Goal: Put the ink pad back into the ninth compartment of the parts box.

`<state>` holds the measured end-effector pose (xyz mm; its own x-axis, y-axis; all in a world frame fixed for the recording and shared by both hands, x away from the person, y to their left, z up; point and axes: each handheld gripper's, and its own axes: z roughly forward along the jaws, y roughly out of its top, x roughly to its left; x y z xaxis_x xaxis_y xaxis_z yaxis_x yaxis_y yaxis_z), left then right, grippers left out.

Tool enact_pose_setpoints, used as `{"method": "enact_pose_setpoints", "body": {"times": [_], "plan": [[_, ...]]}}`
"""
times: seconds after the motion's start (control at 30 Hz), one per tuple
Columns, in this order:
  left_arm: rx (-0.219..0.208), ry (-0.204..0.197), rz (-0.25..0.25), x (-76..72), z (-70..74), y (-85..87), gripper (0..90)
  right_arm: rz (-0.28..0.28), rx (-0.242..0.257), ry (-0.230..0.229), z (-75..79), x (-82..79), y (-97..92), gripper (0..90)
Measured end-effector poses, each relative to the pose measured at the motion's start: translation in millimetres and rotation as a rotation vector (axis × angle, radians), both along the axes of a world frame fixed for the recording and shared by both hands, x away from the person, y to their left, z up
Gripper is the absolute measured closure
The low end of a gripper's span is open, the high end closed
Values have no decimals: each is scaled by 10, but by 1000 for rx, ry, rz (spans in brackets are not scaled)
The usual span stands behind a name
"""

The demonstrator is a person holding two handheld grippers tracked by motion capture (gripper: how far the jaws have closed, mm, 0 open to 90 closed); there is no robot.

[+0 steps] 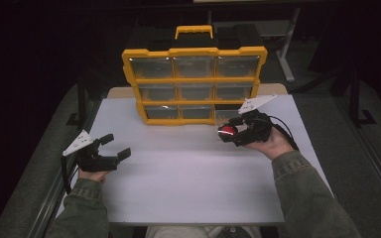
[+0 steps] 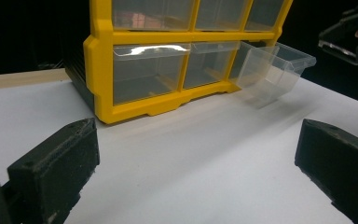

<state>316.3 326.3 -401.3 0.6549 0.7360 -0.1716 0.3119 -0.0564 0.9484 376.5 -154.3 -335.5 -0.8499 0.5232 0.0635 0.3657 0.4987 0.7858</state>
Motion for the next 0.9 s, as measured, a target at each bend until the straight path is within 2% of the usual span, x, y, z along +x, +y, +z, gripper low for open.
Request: {"method": "enact_pose_setpoints", "body": {"times": [0.4, 0.47, 0.9], "plan": [[-8, -1, 5, 1, 2, 6, 0, -36, -27, -12, 136, 176, -41, 287], [-7, 0, 5, 1, 2, 6, 0, -48, -17, -11, 172, 226, -62, 287], [-6, 2, 6, 5, 0, 10, 0, -57, -42, -11, 260, 360, -13, 287]]}}
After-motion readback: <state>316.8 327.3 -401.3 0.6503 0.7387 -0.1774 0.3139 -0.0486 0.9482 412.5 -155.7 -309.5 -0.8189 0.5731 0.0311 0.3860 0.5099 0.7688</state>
